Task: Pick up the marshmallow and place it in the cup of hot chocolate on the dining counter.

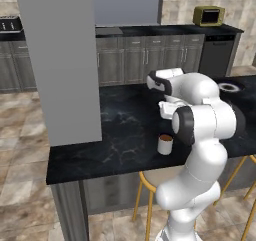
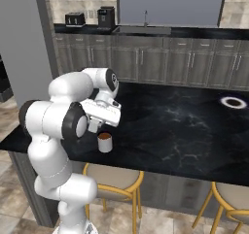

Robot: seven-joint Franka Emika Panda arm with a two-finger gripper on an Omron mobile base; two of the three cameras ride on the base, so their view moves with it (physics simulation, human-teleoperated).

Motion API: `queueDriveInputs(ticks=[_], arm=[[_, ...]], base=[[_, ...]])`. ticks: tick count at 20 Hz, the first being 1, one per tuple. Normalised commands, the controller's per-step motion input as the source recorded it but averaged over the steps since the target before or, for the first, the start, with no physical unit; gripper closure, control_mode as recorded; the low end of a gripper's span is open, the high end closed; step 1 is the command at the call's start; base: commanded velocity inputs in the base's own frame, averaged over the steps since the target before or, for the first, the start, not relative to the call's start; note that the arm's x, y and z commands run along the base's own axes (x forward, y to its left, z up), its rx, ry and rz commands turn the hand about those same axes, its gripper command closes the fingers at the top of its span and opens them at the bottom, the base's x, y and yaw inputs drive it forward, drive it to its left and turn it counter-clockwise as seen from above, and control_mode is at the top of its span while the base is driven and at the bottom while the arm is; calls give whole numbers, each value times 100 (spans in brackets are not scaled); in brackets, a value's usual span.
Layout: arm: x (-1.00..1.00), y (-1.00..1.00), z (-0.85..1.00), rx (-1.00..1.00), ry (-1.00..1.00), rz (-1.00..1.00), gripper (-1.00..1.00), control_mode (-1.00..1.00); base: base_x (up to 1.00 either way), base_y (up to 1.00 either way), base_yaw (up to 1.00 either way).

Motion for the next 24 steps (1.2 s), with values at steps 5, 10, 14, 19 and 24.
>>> queueDriveInputs(ticks=[5,10,14,19,24], arm=[[38,3,-14,0,0,0,100,-100],[38,0,-15,0,1,0,100,-100],[47,0,-22,-1,4,0,100,-100],[33,0,-28,-3,0,0,100,-100],[27,0,-27,-2,0,0,100,-100]], base=[[0,0,0],[0,0,0],[0,0,0],[0,0,0],[0,0,0]])
